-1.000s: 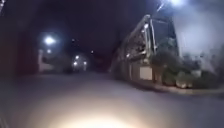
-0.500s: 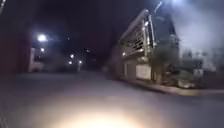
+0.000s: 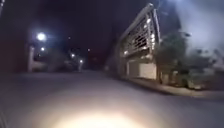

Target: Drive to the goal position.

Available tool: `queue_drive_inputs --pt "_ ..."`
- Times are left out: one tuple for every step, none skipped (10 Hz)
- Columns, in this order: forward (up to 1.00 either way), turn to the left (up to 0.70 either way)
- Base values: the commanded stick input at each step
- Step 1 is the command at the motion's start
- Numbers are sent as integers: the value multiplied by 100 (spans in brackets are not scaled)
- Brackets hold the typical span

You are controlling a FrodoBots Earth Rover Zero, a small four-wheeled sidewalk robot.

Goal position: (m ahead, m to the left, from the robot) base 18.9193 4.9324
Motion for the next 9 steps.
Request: queue_drive_inputs --pt "70 0" --pt "70 0" --pt "70 0" --pt "70 0" --pt "70 0" --pt "70 0" --pt "70 0" --pt "70 0" --pt "70 0"
